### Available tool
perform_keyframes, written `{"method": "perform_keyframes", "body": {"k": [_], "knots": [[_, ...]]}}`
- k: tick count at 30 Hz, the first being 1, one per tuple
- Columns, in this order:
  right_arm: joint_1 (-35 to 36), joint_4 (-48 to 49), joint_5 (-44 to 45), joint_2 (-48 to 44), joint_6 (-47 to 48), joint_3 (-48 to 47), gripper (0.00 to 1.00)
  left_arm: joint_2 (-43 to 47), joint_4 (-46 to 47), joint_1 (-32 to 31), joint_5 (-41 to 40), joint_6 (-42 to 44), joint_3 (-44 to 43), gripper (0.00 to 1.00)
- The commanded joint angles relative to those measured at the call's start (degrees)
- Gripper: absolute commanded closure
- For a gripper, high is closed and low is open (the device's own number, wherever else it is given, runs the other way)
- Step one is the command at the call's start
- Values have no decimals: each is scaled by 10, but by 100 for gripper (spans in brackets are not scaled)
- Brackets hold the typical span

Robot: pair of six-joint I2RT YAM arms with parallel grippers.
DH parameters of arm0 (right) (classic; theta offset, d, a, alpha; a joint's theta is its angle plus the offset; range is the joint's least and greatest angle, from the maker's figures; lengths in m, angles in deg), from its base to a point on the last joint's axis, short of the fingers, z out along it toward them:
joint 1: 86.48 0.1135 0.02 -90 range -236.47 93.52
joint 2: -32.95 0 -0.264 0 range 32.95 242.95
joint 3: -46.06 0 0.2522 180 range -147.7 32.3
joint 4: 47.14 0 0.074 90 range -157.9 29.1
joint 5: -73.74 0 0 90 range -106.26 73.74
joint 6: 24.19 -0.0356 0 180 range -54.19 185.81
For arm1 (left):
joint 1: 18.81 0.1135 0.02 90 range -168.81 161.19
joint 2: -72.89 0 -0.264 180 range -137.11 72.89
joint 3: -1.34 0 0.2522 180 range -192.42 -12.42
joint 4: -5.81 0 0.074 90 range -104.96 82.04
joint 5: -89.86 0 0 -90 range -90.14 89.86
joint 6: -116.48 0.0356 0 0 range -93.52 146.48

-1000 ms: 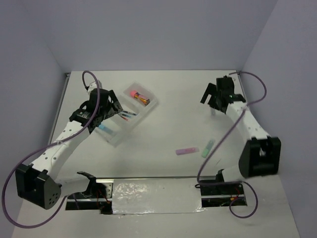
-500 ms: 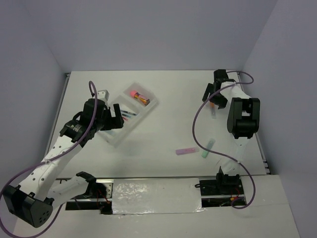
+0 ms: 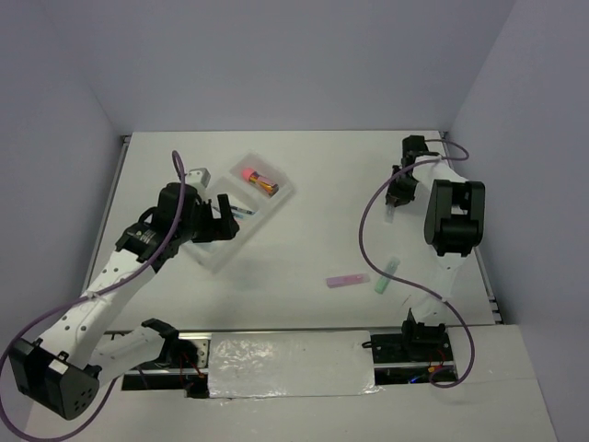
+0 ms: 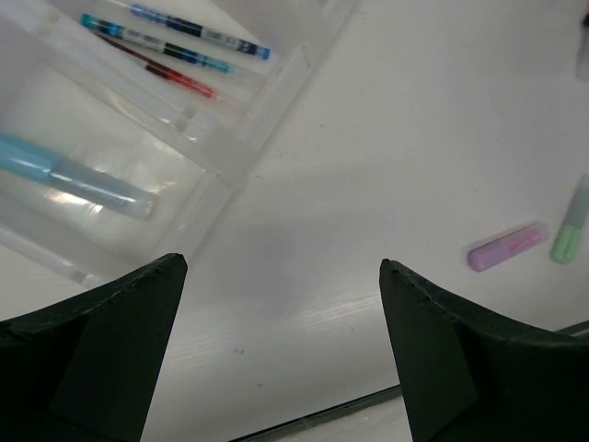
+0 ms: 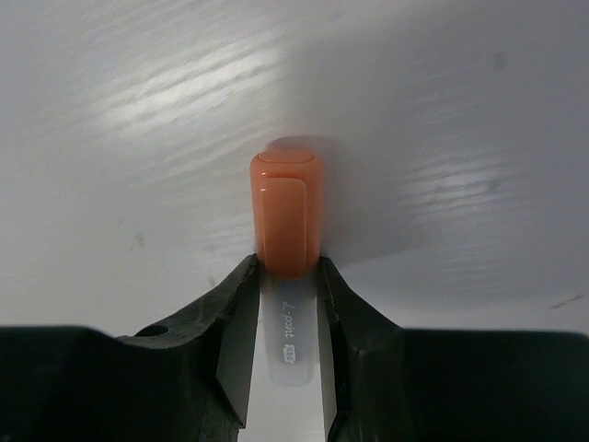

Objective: Sort the stationery into containers
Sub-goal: Pick up the pen from the center of the board, then place the pen in the storage box.

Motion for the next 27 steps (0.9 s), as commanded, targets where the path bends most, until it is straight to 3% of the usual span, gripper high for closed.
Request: {"method": "perform_keyframes", "body": {"k": [1,3,8,13,18,24,27], "knots": [[70,63,-112,-105,28,74,87,-10,96,3,77,-44,5,1],[113,89,-78,-150,40,88,88,-14,147,3,109,-66,9,1],[260,162,-184,-254,39,143,87,-21,297,3,191,-158,45,1],[371,259,-214,-330,-10,200,87,-23,421,3,230,-225,78,1],[443,319,-214,-359,-64,213,86,-11,426,4,221,-228,93,3],[474,345,-224,-355,-82,203,85,7,409,4,200,-226,113,10],[485,368,-238,-356,-90,215,85,7,397,6,192,-218,110,21]]}}
